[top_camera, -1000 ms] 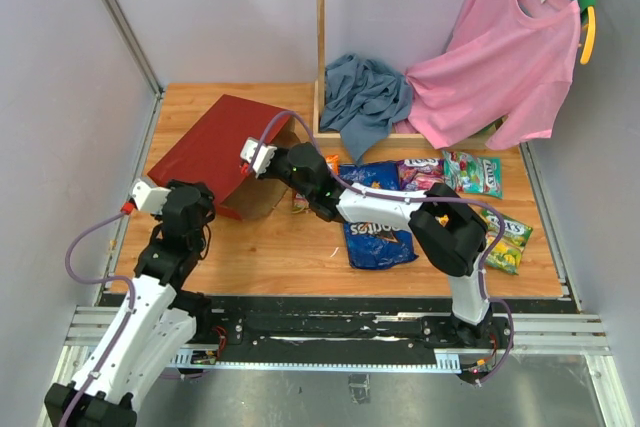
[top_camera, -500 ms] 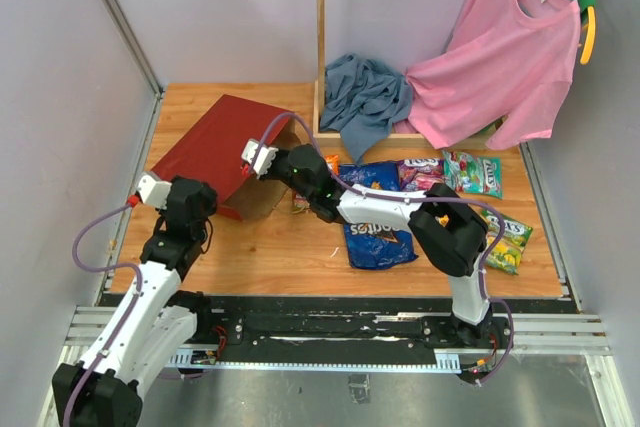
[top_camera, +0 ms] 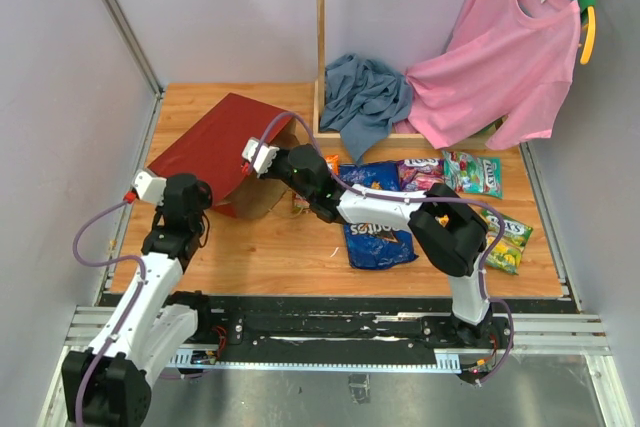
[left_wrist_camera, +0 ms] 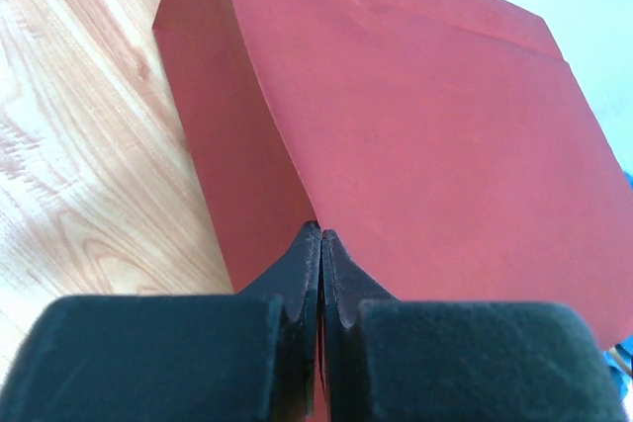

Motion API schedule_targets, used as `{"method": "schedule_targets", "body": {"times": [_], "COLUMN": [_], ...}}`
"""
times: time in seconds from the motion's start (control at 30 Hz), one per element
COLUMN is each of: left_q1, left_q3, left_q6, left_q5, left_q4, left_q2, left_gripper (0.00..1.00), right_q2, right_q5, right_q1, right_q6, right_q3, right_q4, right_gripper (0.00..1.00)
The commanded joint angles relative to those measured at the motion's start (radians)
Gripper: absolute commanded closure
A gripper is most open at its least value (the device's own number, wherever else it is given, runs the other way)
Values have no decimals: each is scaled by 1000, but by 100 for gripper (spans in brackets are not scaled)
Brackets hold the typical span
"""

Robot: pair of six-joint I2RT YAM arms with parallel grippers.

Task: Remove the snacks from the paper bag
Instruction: Adjust the paper bag at the center of the board.

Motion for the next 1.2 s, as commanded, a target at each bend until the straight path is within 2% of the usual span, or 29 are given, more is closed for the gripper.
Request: {"method": "schedule_targets", "body": {"times": [0.0, 0.2, 0.33, 0.47, 0.83, 1.17], "left_q1": [49, 122, 148, 162, 191, 223], "left_q3": [2, 20, 77, 138, 293, 412], "left_q6": [21, 50, 95, 150, 343, 445], "left_q5": [17, 48, 60, 69, 141, 174], "left_q4": [81, 143, 184, 214, 306, 397], "left_q2": [34, 101, 177, 253, 470, 632], "left_gripper": [99, 100, 99, 99, 99, 99], "right_q2": [-35, -21, 34, 85, 219, 273], "right_q5": [54, 137, 270, 408, 516, 573], "right_q1": [23, 38, 73, 108, 117, 116], "right_q6": [19, 48, 46, 26, 232, 262], "right_q3": [10, 57, 148, 202, 539, 639], "right_q4": [-2, -36, -100, -78, -558, -629], "right_gripper": [99, 99, 99, 99, 99, 99]}}
